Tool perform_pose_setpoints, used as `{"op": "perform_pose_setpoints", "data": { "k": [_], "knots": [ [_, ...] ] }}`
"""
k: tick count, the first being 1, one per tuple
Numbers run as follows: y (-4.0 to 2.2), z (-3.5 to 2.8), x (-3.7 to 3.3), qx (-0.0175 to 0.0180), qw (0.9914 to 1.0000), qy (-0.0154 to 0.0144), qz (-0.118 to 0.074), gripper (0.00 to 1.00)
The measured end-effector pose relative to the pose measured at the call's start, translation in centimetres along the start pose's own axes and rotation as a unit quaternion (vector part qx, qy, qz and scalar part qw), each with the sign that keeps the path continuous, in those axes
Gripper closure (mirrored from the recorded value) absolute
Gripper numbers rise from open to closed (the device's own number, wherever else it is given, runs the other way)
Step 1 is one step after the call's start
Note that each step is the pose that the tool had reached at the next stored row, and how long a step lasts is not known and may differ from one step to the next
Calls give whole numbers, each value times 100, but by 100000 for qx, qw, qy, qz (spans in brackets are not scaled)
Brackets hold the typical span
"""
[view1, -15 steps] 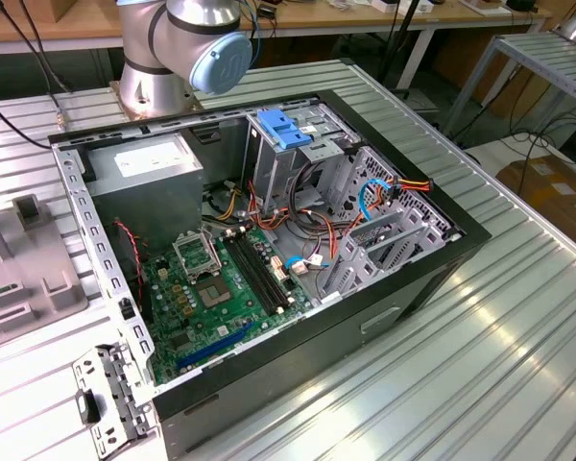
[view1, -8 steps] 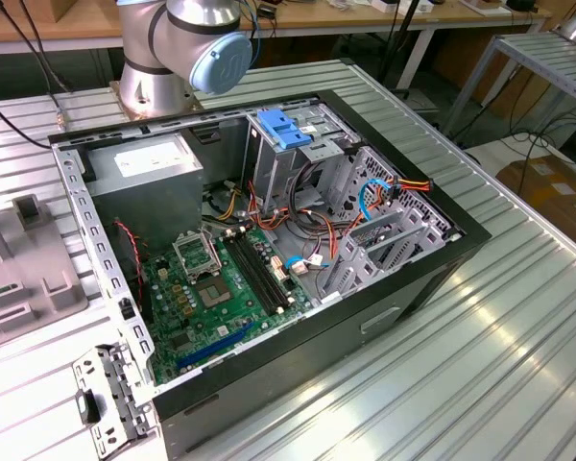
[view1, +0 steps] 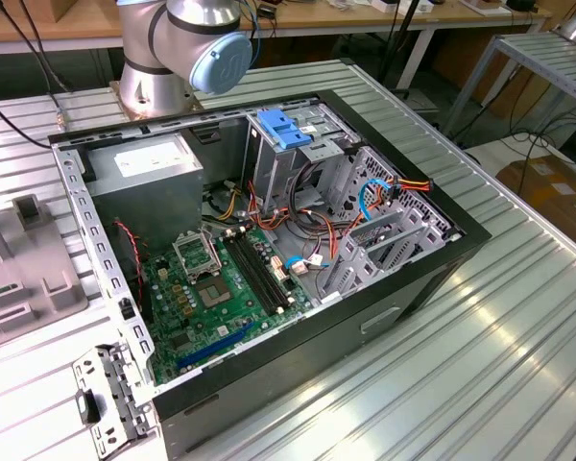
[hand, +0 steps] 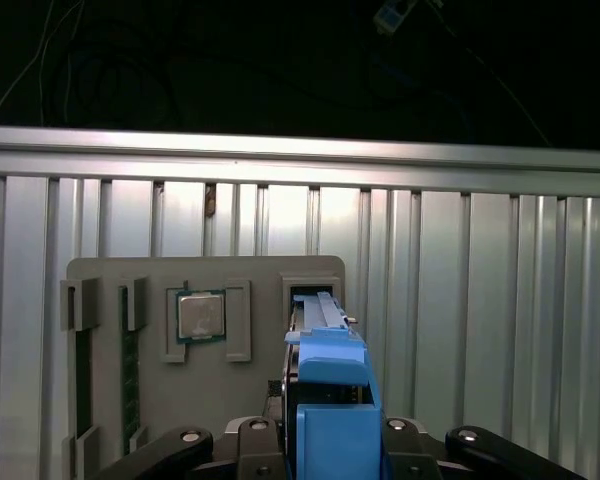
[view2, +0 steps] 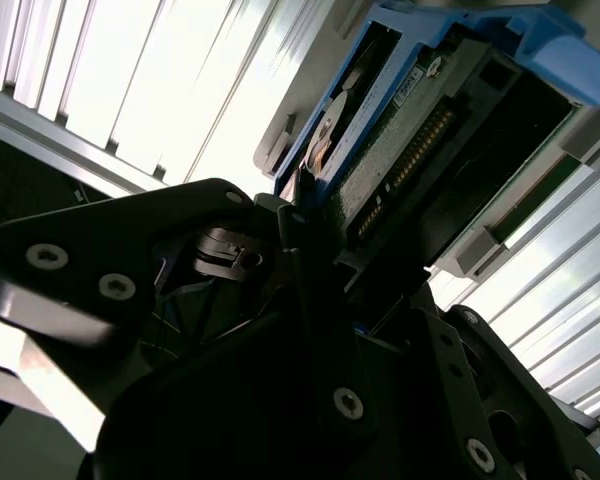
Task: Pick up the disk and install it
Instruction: 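Pick up the disk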
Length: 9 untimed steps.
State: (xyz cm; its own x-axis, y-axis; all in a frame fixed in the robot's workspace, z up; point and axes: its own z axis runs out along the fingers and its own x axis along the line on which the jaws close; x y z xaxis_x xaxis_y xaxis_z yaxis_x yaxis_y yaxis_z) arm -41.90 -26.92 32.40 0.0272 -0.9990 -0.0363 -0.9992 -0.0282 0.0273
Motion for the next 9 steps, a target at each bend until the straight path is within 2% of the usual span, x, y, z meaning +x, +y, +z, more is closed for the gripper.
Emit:
{"op": "perform_pose_setpoints", "data": {
  "k": [9],
  "knots": [
    [1, -20, -1, 0, 100000, 2, 1, 64]
  ]
}}
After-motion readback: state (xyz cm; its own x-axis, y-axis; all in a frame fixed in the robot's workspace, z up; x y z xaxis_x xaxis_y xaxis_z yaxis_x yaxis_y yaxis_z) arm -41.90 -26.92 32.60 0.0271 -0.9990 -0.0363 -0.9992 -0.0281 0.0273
